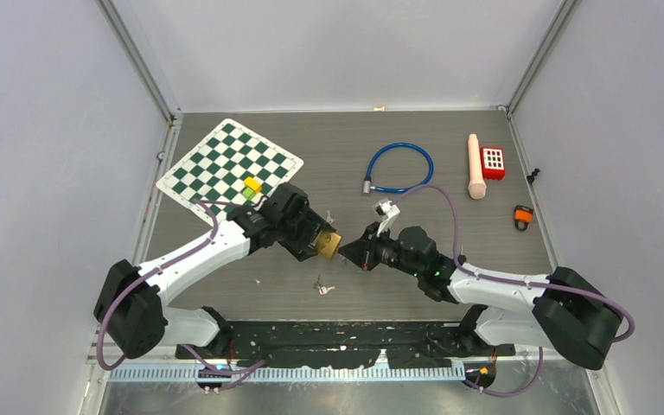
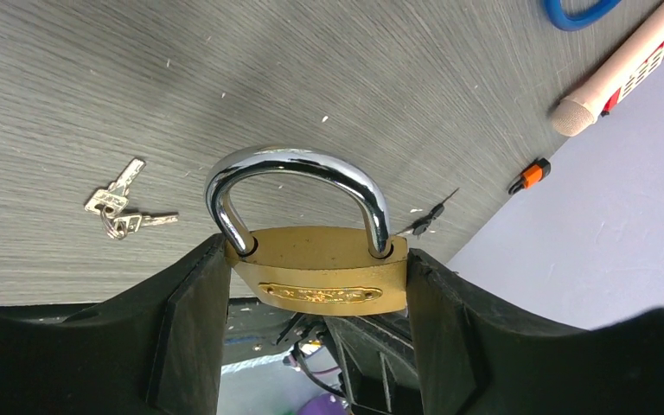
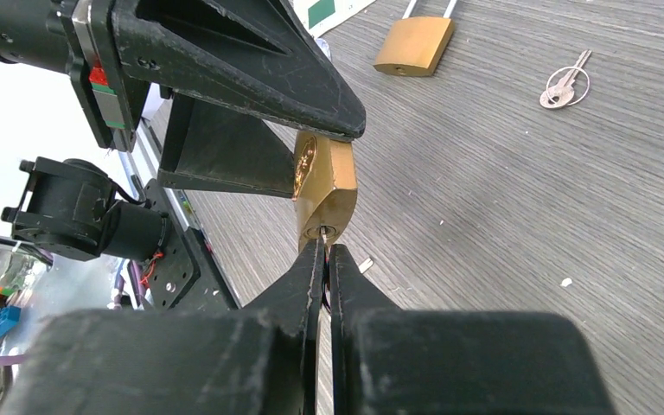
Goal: Unlock with the key
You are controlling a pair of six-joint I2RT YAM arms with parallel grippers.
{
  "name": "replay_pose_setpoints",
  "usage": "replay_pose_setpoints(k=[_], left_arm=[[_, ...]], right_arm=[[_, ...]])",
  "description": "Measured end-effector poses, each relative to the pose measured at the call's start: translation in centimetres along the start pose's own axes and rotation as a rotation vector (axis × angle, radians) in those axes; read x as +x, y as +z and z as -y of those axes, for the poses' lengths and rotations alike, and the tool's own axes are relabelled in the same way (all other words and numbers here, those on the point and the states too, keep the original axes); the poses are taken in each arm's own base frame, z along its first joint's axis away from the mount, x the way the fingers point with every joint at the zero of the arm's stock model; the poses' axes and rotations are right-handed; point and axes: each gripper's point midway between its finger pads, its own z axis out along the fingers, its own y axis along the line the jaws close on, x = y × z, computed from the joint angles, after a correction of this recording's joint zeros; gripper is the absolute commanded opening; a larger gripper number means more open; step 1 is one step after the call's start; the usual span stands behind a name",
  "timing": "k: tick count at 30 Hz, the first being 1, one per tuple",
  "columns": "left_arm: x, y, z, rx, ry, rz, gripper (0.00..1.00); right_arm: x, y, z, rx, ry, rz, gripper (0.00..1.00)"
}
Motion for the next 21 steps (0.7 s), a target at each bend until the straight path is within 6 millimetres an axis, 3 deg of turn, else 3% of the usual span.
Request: replay_pose_setpoints(k=[11, 21], left_arm=[[-0.4, 0.3, 0.5, 0.02, 0.019, 0.044, 0.0], [0.0, 0.5, 2.8, 0.242, 0.064, 0.047, 0.0]], right_arm=[[-0.3, 0.8, 0.5, 0.006, 0.001, 0.038, 0.05], [-2.1, -0.2, 1.8, -0.075, 0.25, 0.109, 0.05]])
